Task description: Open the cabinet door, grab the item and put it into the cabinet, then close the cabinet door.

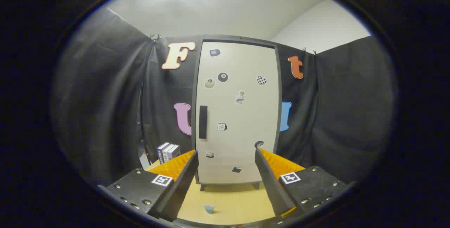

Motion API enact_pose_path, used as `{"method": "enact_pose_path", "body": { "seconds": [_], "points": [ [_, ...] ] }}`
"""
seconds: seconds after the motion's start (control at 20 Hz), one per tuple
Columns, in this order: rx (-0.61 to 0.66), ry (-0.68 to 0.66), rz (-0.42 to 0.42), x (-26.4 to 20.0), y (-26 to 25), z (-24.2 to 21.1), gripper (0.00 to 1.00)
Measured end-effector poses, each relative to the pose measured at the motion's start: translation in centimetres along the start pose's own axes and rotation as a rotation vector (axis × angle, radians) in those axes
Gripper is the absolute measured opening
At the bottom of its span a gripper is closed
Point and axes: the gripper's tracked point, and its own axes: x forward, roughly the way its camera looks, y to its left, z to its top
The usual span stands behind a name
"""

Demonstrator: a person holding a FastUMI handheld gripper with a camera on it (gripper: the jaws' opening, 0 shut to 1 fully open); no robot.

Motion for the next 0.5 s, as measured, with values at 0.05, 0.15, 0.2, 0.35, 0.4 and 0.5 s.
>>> {"method": "enact_pose_path", "body": {
  "seconds": [0.05, 0.15, 0.2, 0.35, 0.4, 0.5],
  "points": [
    [0.005, 0.004, -0.002, 0.07, -0.05, -0.15, 0.96],
    [0.011, 0.011, -0.003, 0.02, 0.13, -0.16, 0.96],
    [0.012, 0.008, -0.002, 0.03, 0.26, 0.04, 0.96],
    [0.005, 0.014, 0.002, -0.07, 0.63, 0.06, 0.96],
    [0.009, 0.016, 0.002, -0.06, 0.63, 0.01, 0.96],
    [0.016, 0.026, 0.009, 0.05, 0.87, -0.11, 0.96]
  ]
}}
